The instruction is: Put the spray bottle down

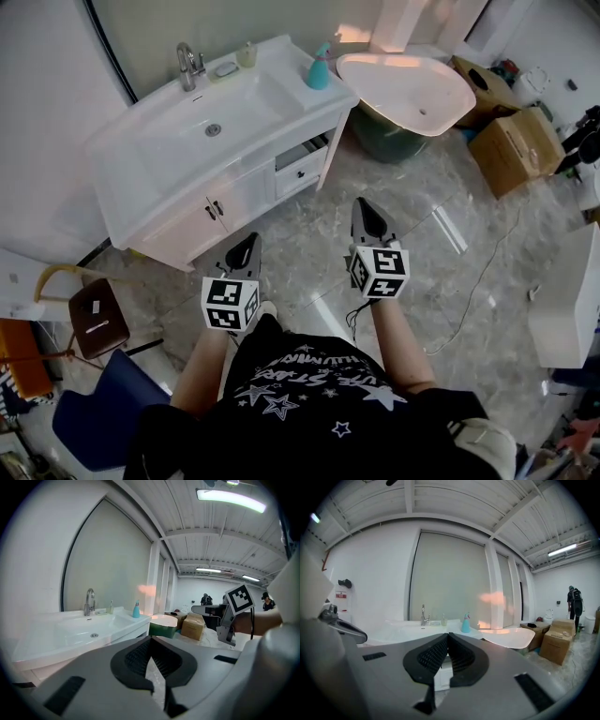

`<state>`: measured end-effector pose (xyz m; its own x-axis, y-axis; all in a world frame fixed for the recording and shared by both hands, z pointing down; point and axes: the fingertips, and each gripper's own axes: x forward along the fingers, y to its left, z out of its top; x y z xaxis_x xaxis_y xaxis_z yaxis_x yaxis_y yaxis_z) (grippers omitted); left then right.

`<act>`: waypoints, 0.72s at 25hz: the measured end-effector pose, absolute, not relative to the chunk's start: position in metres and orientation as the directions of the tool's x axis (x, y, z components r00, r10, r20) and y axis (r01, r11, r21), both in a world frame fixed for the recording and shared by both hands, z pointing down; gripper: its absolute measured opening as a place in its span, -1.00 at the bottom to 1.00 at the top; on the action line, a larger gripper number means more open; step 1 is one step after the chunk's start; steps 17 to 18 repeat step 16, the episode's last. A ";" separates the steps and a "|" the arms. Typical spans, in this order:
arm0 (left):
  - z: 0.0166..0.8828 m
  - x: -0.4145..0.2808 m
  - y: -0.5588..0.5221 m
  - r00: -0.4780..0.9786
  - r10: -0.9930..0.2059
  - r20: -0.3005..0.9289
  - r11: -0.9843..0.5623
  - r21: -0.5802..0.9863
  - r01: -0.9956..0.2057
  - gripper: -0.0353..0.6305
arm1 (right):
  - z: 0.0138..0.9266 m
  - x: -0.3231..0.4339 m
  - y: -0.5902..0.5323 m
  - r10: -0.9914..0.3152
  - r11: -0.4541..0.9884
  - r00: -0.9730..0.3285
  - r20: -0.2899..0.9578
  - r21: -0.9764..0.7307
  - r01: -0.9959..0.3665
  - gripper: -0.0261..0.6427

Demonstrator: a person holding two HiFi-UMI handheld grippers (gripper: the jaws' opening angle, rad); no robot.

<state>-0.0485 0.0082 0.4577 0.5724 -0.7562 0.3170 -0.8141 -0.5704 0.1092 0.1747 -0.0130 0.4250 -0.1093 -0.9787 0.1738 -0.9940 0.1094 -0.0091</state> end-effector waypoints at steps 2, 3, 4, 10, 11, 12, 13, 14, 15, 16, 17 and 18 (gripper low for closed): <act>0.456 -0.040 0.025 0.565 -0.761 0.318 -0.565 0.103 -0.819 -0.85 | 0.427 0.180 0.002 -0.977 0.121 -0.122 0.172 -0.017 -0.992 -0.89; 0.455 -0.037 0.035 0.562 -0.763 0.318 -0.562 0.102 -0.821 -0.85 | 0.428 0.181 0.010 -0.976 0.128 -0.130 0.173 -0.021 -0.991 -0.89; 0.454 -0.034 0.044 0.560 -0.765 0.318 -0.560 0.100 -0.822 -0.85 | 0.430 0.182 0.019 -0.975 0.137 -0.139 0.176 -0.025 -0.990 -0.89; 0.451 -0.027 0.096 0.534 -0.784 0.318 -0.536 0.088 -0.840 -0.85 | 0.436 0.184 0.066 -0.965 0.182 -0.186 0.185 -0.038 -0.983 -0.89; 0.451 -0.027 0.104 0.530 -0.787 0.318 -0.531 0.089 -0.842 -0.85 | 0.436 0.185 0.072 -0.964 0.188 -0.191 0.185 -0.037 -0.982 -0.89; 0.452 -0.026 0.110 0.526 -0.789 0.317 -0.528 0.089 -0.845 -0.85 | 0.437 0.185 0.078 -0.963 0.194 -0.197 0.186 -0.035 -0.980 -0.89; 0.453 -0.026 0.116 0.523 -0.791 0.318 -0.524 0.089 -0.847 -0.85 | 0.437 0.185 0.083 -0.962 0.199 -0.202 0.186 -0.033 -0.979 -0.89; 0.454 -0.025 0.121 0.520 -0.793 0.318 -0.521 0.088 -0.849 -0.85 | 0.438 0.184 0.088 -0.960 0.205 -0.207 0.186 -0.031 -0.978 -0.89; 0.455 -0.025 0.126 0.517 -0.795 0.319 -0.518 0.088 -0.851 -0.85 | 0.439 0.184 0.093 -0.959 0.210 -0.212 0.187 -0.030 -0.977 -0.89; 0.456 -0.024 0.132 0.514 -0.796 0.320 -0.515 0.087 -0.853 -0.85 | 0.439 0.184 0.098 -0.958 0.216 -0.217 0.187 -0.028 -0.976 -0.89; 0.456 -0.024 0.132 0.514 -0.796 0.320 -0.515 0.087 -0.853 -0.85 | 0.439 0.184 0.098 -0.958 0.216 -0.217 0.187 -0.028 -0.976 -0.89; 0.456 -0.024 0.132 0.514 -0.796 0.320 -0.515 0.087 -0.853 -0.85 | 0.439 0.184 0.098 -0.958 0.216 -0.217 0.187 -0.028 -0.976 -0.89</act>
